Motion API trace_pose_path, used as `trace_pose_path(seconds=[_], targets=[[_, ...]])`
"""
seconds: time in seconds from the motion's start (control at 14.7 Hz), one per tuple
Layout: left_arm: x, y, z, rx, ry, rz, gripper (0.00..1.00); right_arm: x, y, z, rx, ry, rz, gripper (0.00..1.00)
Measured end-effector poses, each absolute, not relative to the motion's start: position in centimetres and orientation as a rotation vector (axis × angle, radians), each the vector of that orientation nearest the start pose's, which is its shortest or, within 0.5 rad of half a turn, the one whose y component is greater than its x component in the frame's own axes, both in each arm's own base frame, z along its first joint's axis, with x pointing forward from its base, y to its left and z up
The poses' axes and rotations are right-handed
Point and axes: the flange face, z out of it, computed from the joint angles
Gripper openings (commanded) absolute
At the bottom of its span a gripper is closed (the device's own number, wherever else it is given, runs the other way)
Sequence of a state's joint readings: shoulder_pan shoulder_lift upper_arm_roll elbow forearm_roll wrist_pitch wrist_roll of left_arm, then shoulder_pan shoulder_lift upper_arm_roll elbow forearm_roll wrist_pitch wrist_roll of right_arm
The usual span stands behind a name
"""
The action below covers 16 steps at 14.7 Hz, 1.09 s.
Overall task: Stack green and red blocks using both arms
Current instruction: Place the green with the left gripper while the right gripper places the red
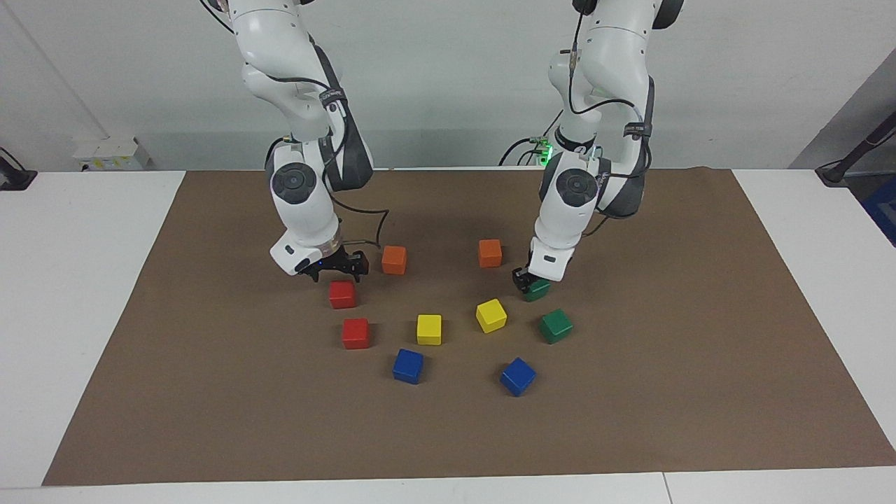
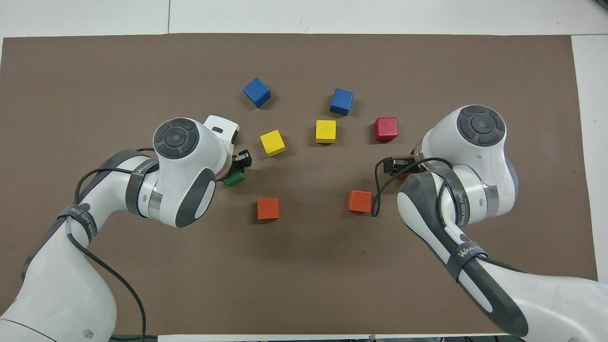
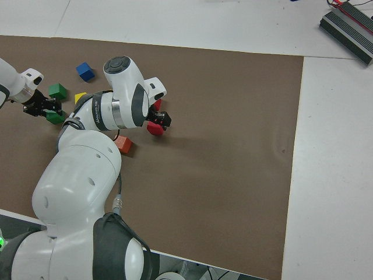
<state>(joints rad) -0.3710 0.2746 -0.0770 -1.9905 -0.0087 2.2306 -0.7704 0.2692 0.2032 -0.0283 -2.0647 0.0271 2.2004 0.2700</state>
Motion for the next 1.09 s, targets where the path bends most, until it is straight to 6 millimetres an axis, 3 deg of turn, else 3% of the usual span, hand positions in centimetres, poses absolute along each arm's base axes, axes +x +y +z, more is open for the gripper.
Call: trace_pose_path(seconds=[0.2, 0.41, 0.68, 0.89, 1.09], targets=[[55.7, -23.3, 36.0, -3.083, -0.386, 0.081, 0.00, 55.4, 13.7, 32.4, -3.137, 0.072, 0.080, 1.00], [57.7, -16.5, 38.7, -3.101, -0.267, 0.075, 0.00, 55.3, 13.7, 32.0, -3.137, 0.071, 0.076, 1.00], [59.4, -7.9, 39.0, -3.123, -0.047, 0.077, 0.00, 55.5, 14.0, 31.0, -3.134, 0.066, 0.048, 1.00], [60.2, -4.0, 39.5, -3.130, 0.004, 0.036, 0.00, 55.6, 14.2, 30.4, -3.134, 0.062, 0.043, 1.00], [60.9, -1.5, 39.1, -3.133, 0.008, -0.007, 0.00, 55.6, 14.2, 30.1, -3.134, 0.049, 0.045, 1.00]])
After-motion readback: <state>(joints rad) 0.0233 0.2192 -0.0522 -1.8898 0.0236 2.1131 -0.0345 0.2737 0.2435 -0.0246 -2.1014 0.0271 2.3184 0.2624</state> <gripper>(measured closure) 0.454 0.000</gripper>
